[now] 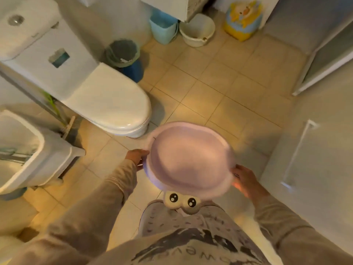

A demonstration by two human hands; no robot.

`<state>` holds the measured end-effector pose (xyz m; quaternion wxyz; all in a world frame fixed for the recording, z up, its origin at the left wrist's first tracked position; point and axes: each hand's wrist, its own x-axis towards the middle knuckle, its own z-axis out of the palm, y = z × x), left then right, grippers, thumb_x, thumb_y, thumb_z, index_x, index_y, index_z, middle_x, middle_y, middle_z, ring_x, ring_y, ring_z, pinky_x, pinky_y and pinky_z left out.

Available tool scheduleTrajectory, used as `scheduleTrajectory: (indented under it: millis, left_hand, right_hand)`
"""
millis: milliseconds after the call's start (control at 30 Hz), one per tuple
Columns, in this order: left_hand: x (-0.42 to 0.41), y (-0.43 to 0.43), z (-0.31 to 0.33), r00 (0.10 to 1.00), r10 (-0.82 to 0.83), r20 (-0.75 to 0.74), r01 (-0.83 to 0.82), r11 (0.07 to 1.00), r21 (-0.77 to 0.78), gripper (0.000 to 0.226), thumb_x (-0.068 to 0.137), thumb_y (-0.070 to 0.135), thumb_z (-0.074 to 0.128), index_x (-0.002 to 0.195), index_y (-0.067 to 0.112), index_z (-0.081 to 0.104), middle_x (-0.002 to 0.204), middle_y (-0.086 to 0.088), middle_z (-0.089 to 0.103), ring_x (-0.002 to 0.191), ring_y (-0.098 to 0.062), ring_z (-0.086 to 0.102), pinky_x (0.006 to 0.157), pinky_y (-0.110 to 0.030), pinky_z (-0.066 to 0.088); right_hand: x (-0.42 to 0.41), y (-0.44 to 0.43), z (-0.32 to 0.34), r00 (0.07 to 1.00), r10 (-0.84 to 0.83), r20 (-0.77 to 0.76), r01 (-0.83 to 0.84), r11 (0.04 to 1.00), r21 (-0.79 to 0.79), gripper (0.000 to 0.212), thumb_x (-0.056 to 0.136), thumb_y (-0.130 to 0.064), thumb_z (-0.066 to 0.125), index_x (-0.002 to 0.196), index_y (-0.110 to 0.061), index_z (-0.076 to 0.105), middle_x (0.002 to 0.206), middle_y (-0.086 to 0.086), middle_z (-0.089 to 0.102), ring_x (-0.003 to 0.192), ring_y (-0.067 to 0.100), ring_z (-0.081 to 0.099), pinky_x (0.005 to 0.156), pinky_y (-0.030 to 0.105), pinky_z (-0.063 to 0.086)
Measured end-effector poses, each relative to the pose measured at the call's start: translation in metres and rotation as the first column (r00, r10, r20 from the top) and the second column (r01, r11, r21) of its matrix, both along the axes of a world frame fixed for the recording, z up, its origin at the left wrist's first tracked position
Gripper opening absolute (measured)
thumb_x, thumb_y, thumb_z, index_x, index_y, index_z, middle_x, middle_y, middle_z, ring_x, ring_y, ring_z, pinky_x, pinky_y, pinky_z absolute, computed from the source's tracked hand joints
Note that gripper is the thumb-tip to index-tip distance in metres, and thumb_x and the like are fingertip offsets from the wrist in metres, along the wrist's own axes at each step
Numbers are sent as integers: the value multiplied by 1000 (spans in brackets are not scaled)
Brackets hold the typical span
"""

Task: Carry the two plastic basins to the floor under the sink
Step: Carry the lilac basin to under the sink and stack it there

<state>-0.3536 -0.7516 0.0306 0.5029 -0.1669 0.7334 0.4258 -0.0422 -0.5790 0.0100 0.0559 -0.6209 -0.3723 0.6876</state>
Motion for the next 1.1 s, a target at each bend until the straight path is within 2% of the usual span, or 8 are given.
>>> scheduleTrajectory:
  millis: [133, 333, 433, 500, 567, 733, 900, 1100]
  left_hand:
    - [27, 87, -9, 996, -84, 17, 85, 996, -41, 43, 85, 12, 61, 126, 0, 55, 105, -8, 56, 97, -24, 51, 91, -38, 44]
    - [46, 190, -14, 990, -143, 15, 144, 988, -49, 43, 85, 9, 60, 126, -2, 54, 105, -9, 55, 97, -25, 51, 95, -41, 44]
    - [46, 226, -17, 989, -146, 15, 146, 989, -30, 37, 84, 10, 60, 121, 3, 58, 98, -9, 59, 89, -25, 54, 88, -37, 44]
    - [44, 248, -17, 988, -154, 15, 154, 988, -30, 20, 85, 12, 59, 105, 8, 59, 91, -7, 59, 74, -21, 54, 89, -37, 46]
    - [39, 271, -15, 987, -163, 8, 163, 986, -37, 9, 86, 11, 57, 94, 8, 58, 93, -8, 58, 74, -21, 54, 83, -37, 48]
    - [27, 330, -15, 967, -255, -10, 253, 965, -70, 36, 88, 6, 53, 123, -1, 56, 77, -7, 57, 72, -24, 53, 78, -38, 46]
    - [3, 410, -15, 953, -303, 23, 304, 949, -85, 15, 90, 6, 50, 105, 7, 53, 76, -6, 56, 66, -21, 51, 72, -37, 47]
    - [-32, 515, -4, 905, -426, 10, 424, 899, -105, 37, 89, 3, 49, 125, -6, 53, 98, -14, 57, 95, -28, 51, 87, -43, 47]
  right_hand:
    - [35, 58, -4, 992, -125, -19, 125, 992, -3, 13, 88, 2, 53, 89, -7, 62, 68, 10, 62, 62, 15, 57, 56, 25, 46]
    - [52, 151, 4, 973, -226, 46, 226, 974, 3, 13, 86, 1, 53, 90, -9, 60, 72, 11, 52, 65, 21, 49, 58, 27, 40]
    - [52, 191, 10, 970, -243, 3, 242, 970, 23, 14, 86, 2, 53, 87, -11, 60, 73, 10, 54, 64, 21, 50, 58, 26, 40]
    - [50, 214, 14, 971, -240, -10, 240, 970, 31, 15, 86, 2, 53, 90, -11, 59, 73, 10, 53, 65, 21, 50, 59, 27, 39]
    - [47, 233, 14, 972, -233, -21, 234, 971, 39, 14, 87, 1, 52, 92, -10, 58, 72, 10, 51, 65, 21, 48, 60, 27, 38]
    - [39, 281, 8, 976, -219, -11, 219, 974, 52, 22, 86, 1, 50, 104, -7, 60, 74, 9, 54, 69, 21, 51, 60, 27, 42]
    - [22, 348, 6, 964, -265, -5, 265, 963, 37, 27, 87, -2, 52, 113, -6, 60, 87, 9, 62, 83, 25, 57, 67, 31, 46]
    - [-9, 433, 15, 928, -372, 27, 371, 928, 32, 42, 84, 0, 54, 126, -2, 55, 90, 9, 60, 83, 26, 55, 65, 31, 44]
